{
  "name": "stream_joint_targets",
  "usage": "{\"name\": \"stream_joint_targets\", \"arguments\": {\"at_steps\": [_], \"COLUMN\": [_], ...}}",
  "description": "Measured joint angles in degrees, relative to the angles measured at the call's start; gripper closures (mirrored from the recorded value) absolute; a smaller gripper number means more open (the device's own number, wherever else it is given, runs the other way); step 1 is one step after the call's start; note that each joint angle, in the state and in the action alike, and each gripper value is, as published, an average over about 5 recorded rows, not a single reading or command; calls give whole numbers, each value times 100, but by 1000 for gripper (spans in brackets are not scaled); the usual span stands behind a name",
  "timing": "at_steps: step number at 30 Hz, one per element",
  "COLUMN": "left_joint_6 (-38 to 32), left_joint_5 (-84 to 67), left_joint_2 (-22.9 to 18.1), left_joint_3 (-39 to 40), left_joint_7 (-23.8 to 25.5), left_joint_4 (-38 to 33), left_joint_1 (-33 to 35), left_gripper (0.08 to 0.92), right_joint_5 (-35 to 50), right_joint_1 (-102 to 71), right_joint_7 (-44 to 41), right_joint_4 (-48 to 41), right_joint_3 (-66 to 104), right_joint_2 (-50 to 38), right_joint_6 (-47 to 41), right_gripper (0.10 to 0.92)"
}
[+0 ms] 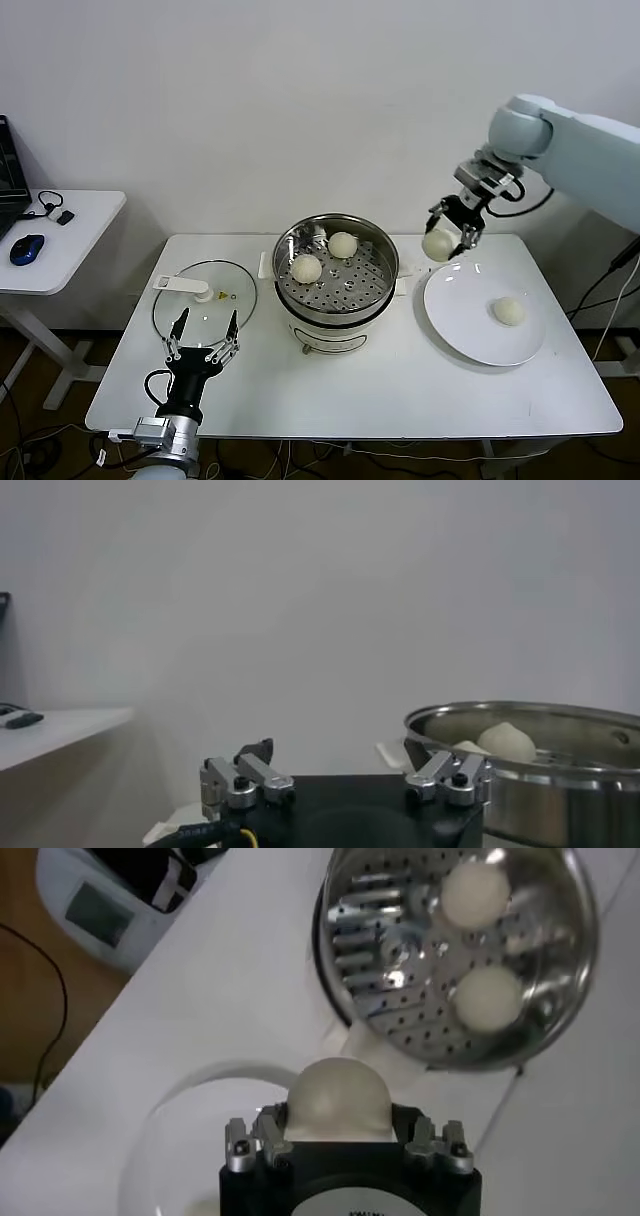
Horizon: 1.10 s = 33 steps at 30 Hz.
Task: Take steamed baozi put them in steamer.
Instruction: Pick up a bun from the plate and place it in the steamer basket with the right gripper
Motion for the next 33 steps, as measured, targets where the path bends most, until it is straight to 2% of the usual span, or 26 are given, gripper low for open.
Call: {"name": "stream_joint_targets", "arguments": {"at_steps": [11, 33], "left_joint_6": [11, 52], "left_joint_5": [-13, -29], "left_joint_2": [22, 33], "left_joint_3": [-67, -106], "left_joint_7": [-3, -3], "left_joint_4": [-28, -10], "left_joint_1": [1, -50], "left_gripper": [177, 177], "right_joint_5": [-129, -1554], "right_joint_1": [107, -997], "right_joint_7": [26, 233], "right_joint_4": [81, -171], "right_joint_3": [-23, 365], "right_joint_2": [1029, 2309], "right_joint_6": [226, 1106], "right_gripper": [347, 347]}}
